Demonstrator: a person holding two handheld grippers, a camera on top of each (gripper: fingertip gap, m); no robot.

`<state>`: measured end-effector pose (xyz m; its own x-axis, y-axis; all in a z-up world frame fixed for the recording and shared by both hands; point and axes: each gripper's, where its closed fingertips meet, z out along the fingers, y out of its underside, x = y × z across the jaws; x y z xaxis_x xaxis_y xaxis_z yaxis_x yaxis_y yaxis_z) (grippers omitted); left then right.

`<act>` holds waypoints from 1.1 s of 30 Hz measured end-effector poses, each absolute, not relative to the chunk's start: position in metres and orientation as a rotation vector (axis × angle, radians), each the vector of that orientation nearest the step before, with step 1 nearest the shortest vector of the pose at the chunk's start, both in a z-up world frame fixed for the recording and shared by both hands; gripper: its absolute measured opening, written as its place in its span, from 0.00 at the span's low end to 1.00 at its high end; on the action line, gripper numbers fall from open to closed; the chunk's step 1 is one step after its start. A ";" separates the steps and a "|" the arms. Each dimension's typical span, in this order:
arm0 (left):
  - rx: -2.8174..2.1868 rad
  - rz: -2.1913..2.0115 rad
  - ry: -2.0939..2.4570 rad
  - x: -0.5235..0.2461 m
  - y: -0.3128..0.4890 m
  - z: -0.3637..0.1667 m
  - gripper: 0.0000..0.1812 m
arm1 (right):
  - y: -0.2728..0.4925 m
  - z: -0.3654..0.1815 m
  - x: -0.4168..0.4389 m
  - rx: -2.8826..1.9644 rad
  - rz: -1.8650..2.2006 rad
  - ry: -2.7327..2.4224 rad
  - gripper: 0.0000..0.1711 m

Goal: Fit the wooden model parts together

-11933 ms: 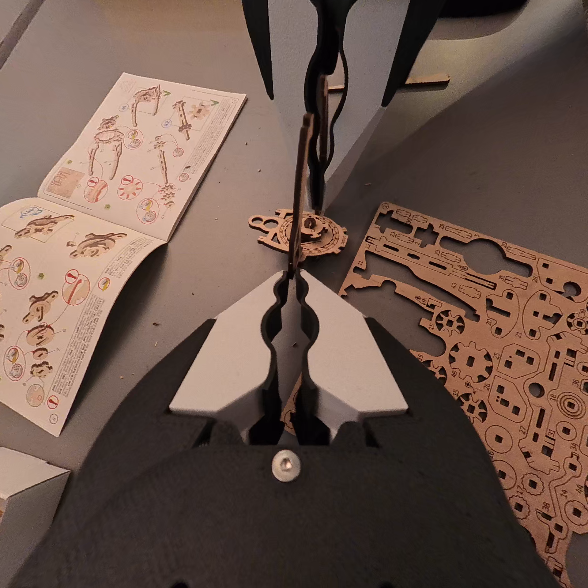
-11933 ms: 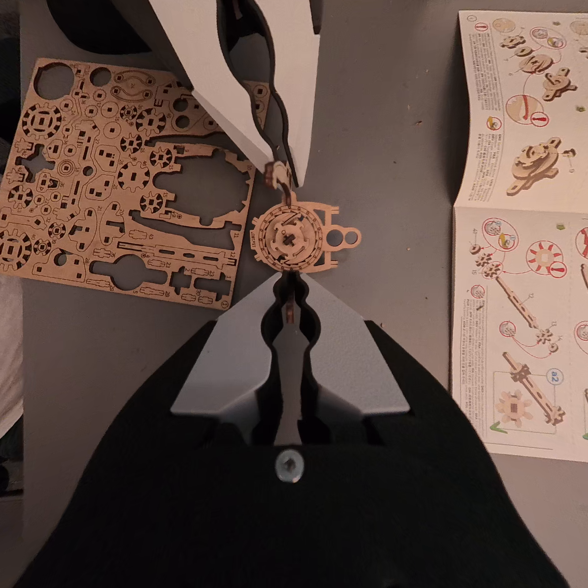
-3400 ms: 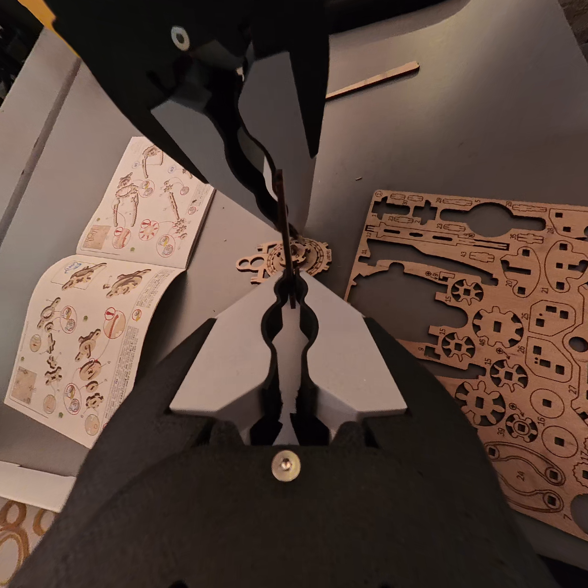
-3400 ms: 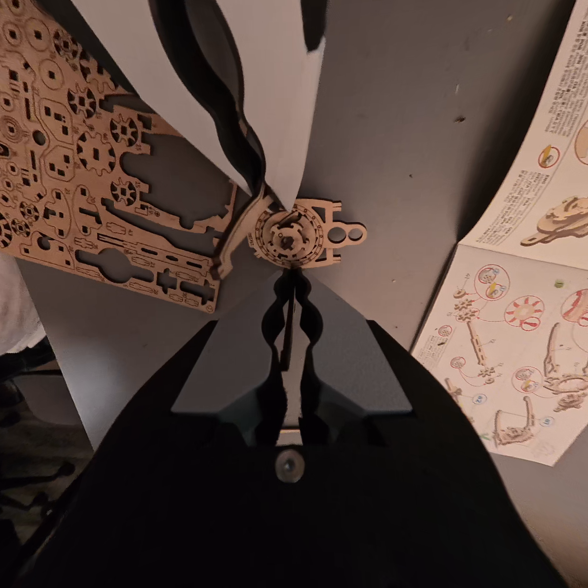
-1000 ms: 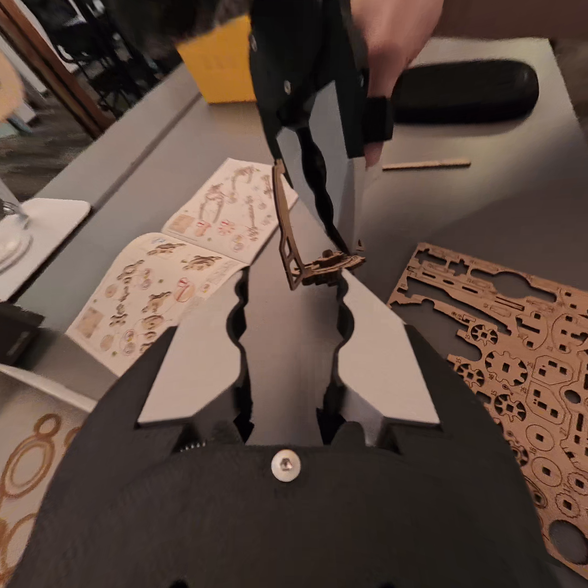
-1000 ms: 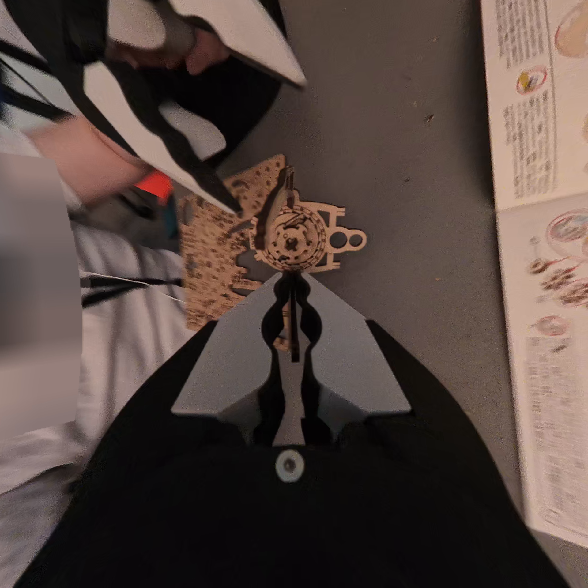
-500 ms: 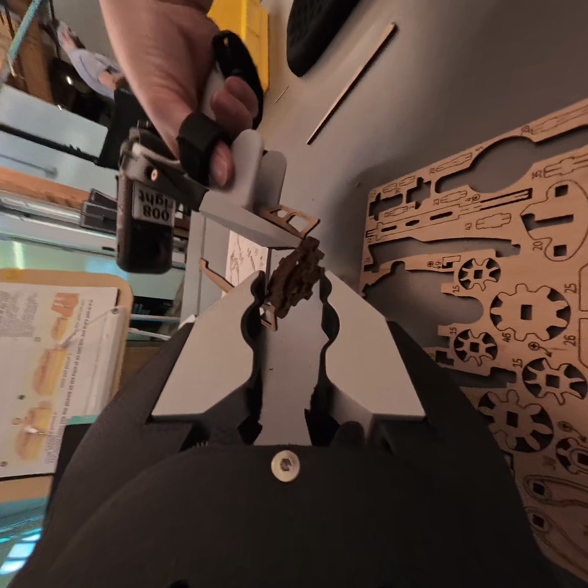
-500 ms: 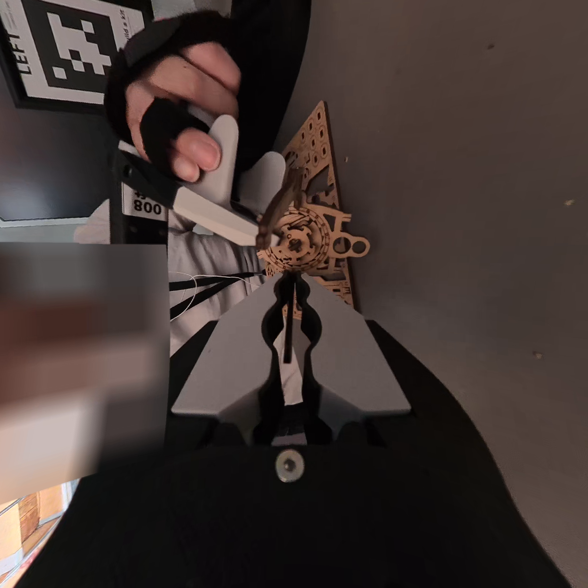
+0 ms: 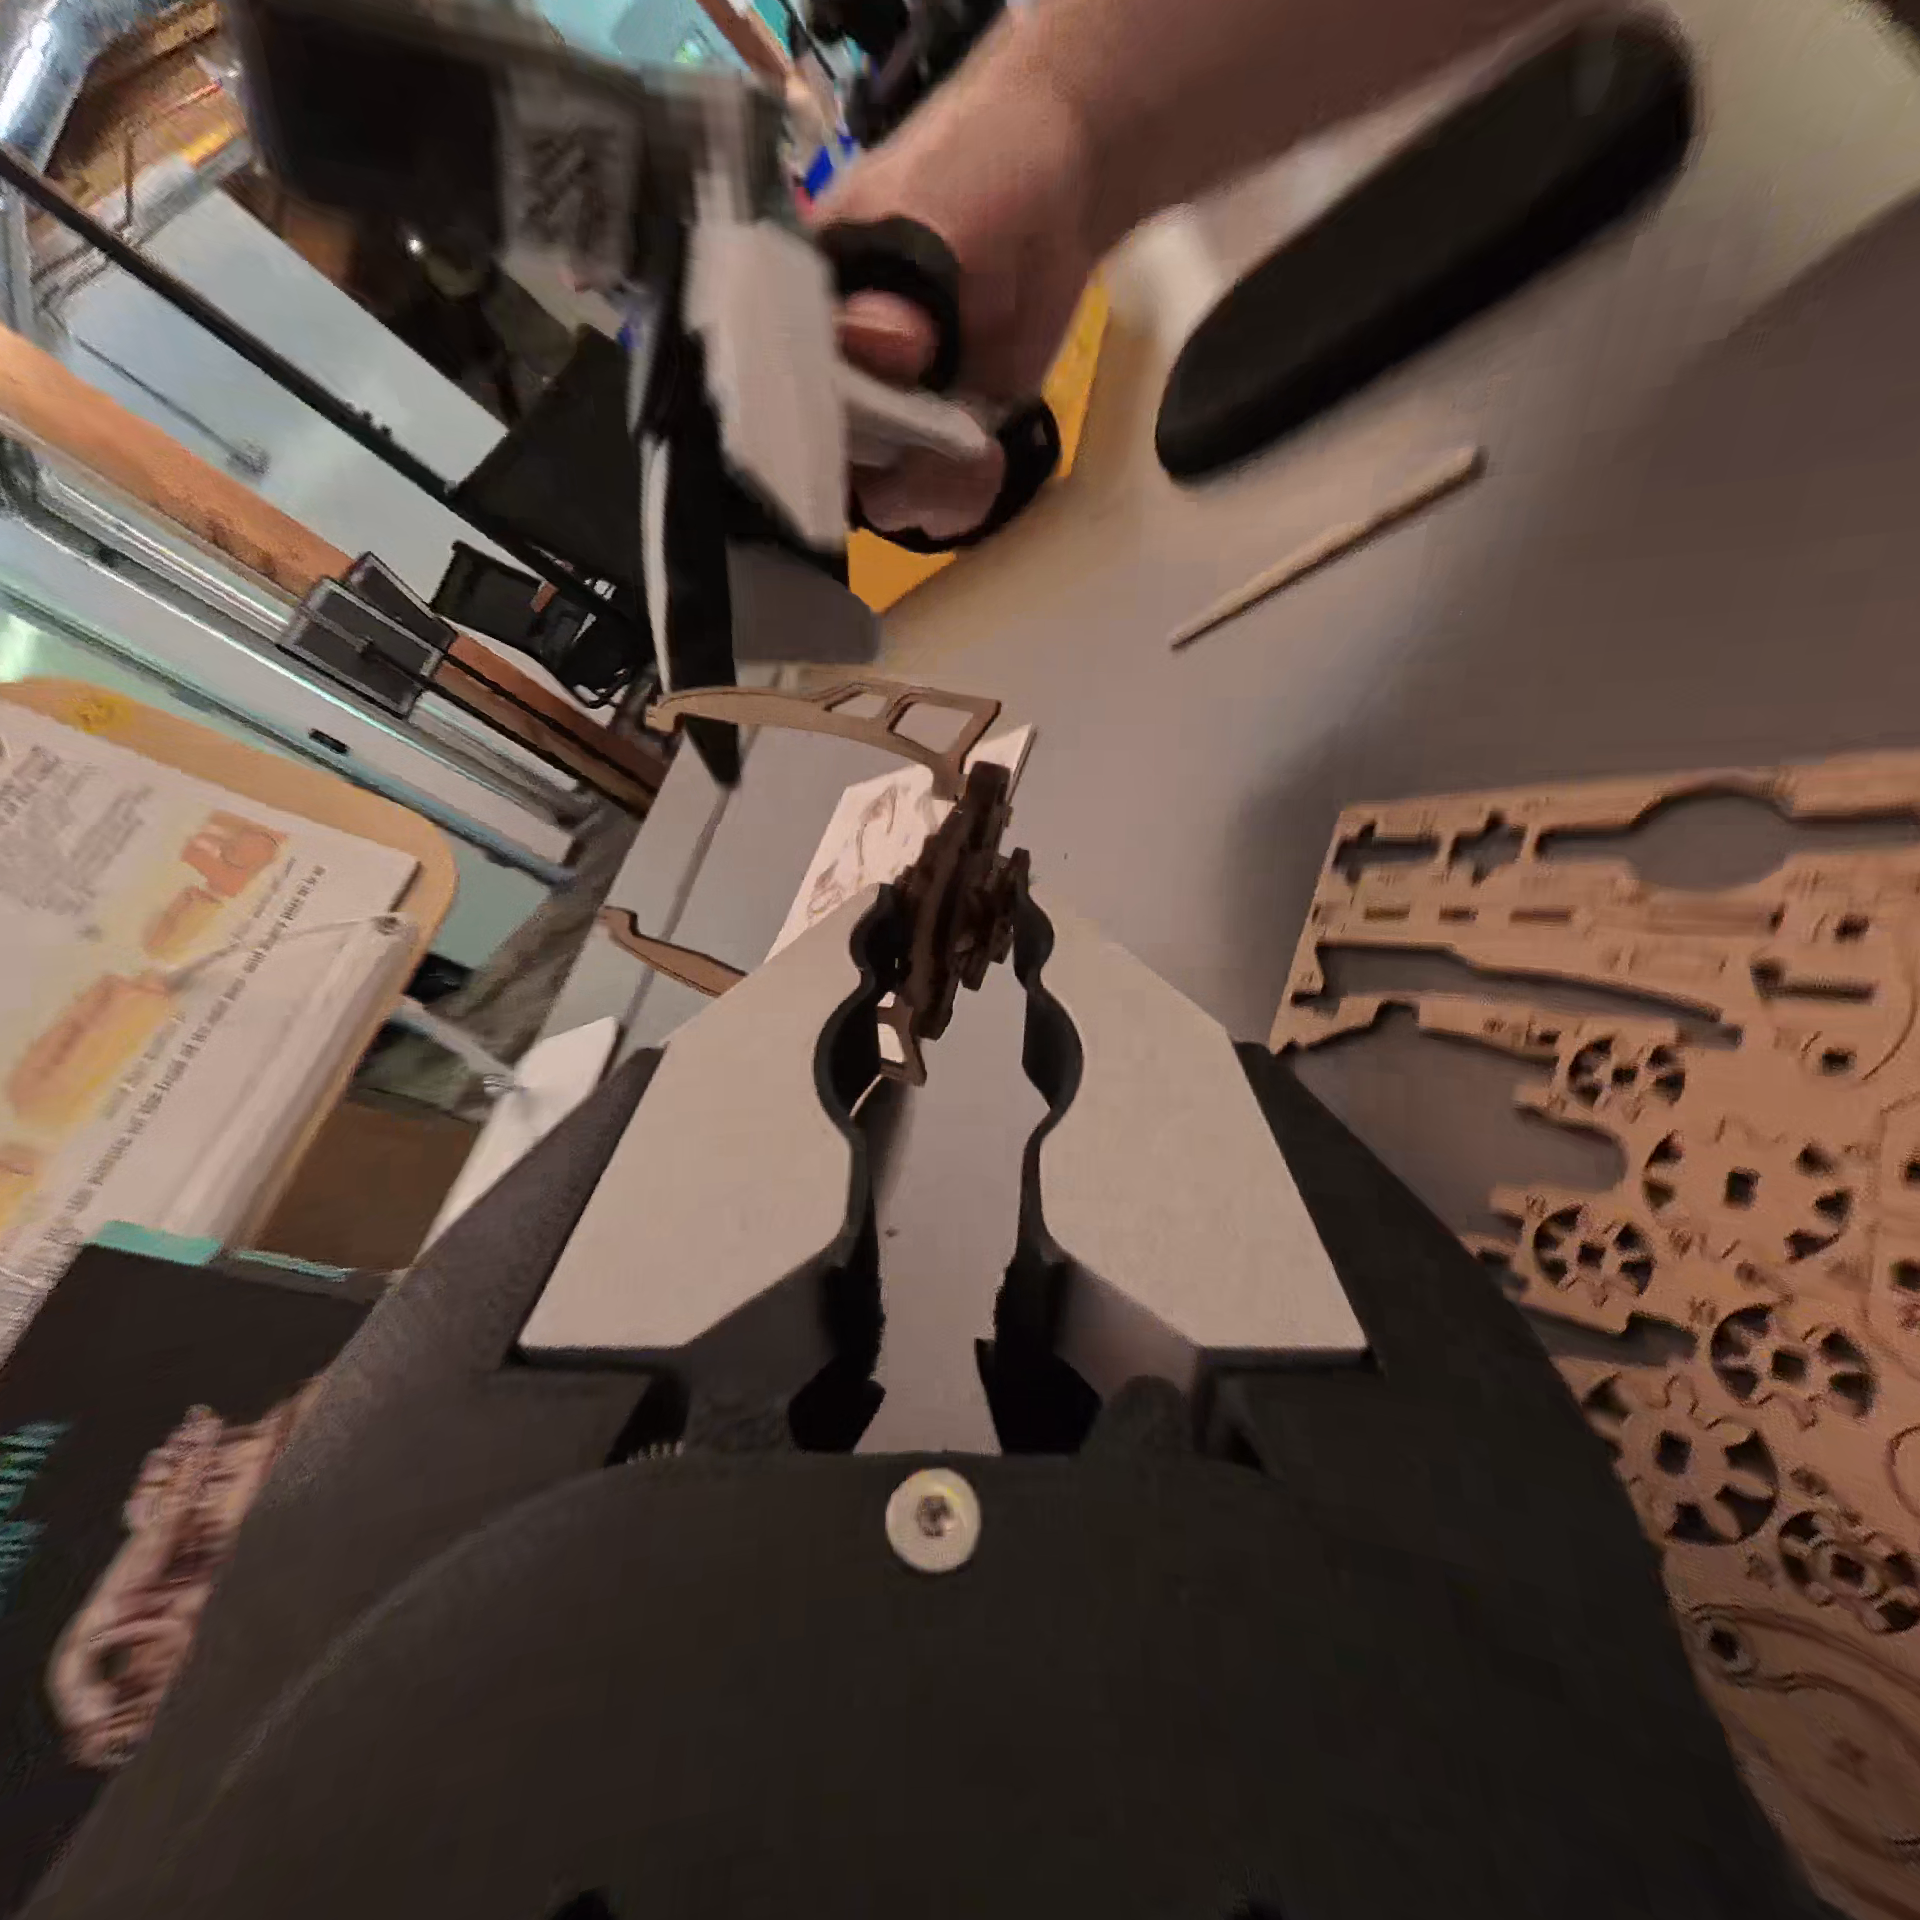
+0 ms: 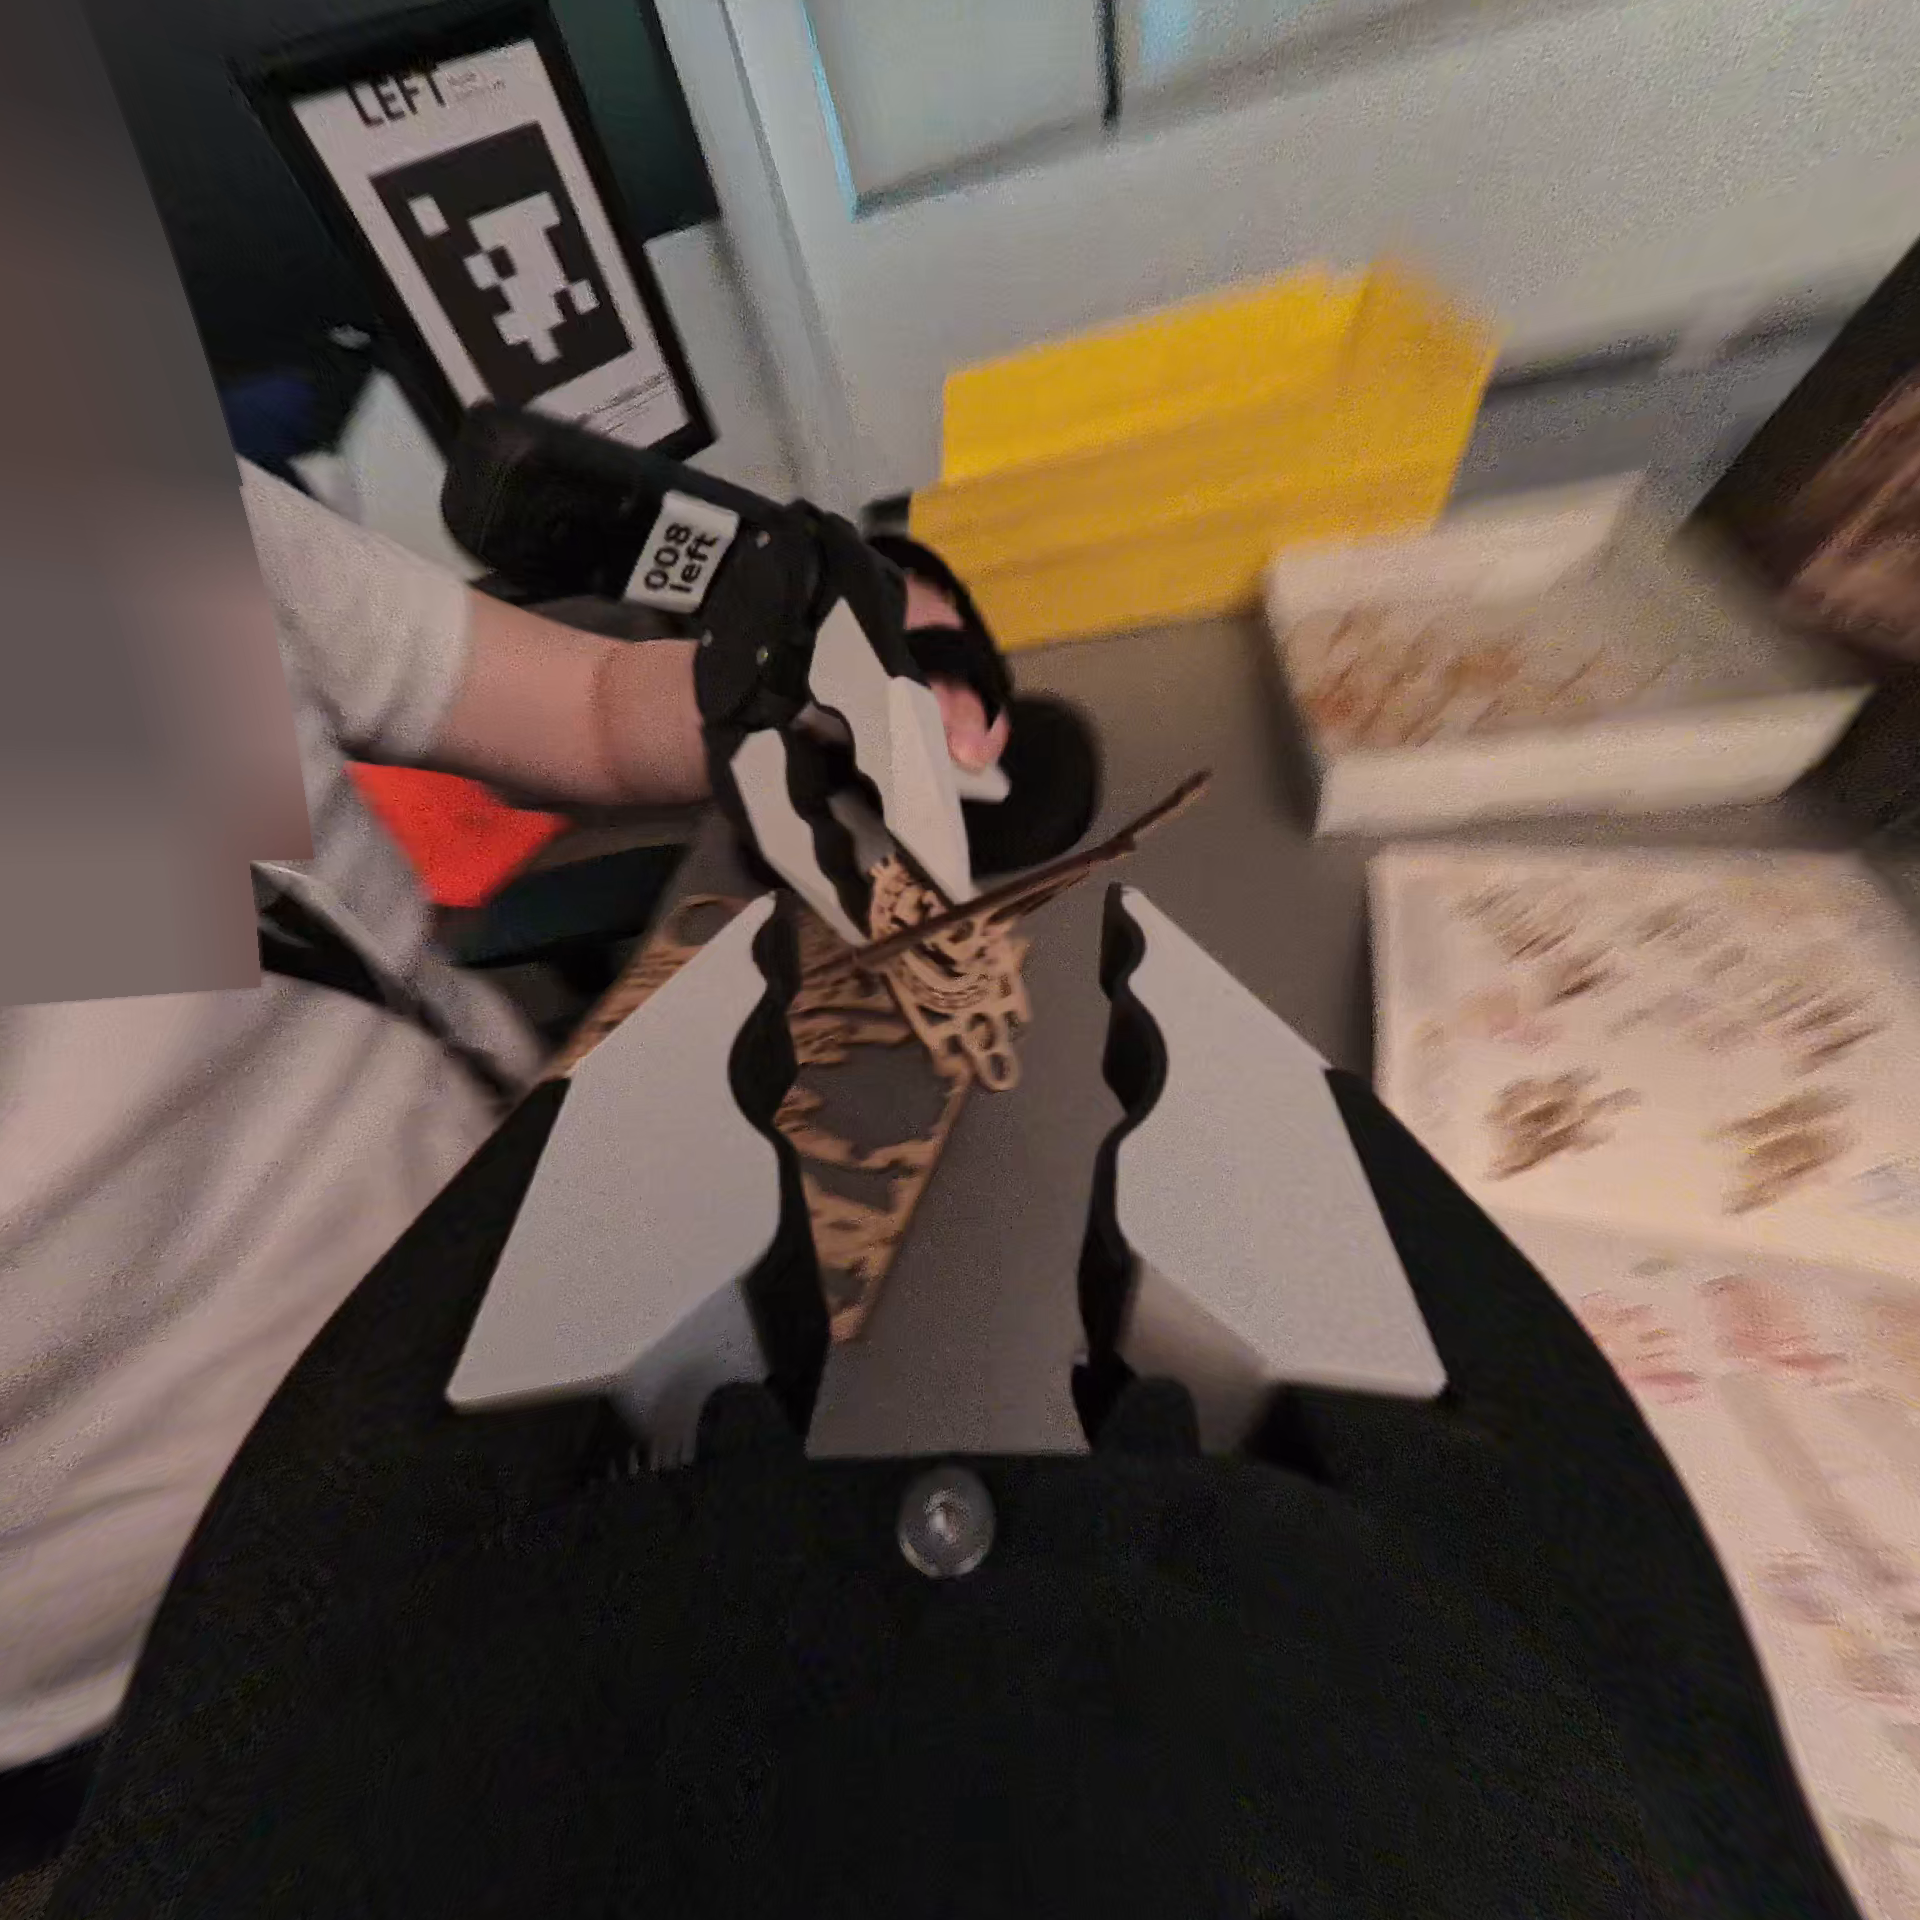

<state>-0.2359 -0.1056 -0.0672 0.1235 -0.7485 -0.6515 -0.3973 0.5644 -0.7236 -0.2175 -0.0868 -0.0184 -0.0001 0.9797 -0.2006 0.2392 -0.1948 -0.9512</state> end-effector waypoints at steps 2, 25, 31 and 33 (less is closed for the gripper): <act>-1.083 -0.508 1.406 -0.237 -0.107 -0.053 0.11 | -0.096 -0.008 -0.215 -1.304 1.034 -1.294 0.33; -1.173 -1.027 1.189 -0.237 -0.119 -0.022 0.13 | -0.118 -0.008 -0.256 -1.132 0.906 -1.148 0.06; -1.055 -0.963 1.269 -0.236 -0.135 -0.017 0.31 | -0.124 -0.021 -0.264 -1.133 0.763 -1.224 0.06; -1.044 -0.881 1.322 -0.232 -0.137 -0.026 0.26 | -0.130 -0.020 -0.268 -1.107 0.760 -1.236 0.06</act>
<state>-0.2322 -0.1366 -0.0256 0.0754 -0.9441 -0.3210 -0.0677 0.3163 -0.9462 -0.2684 -0.1297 -0.0196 0.2085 0.9174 0.3391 0.1112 0.3222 -0.9401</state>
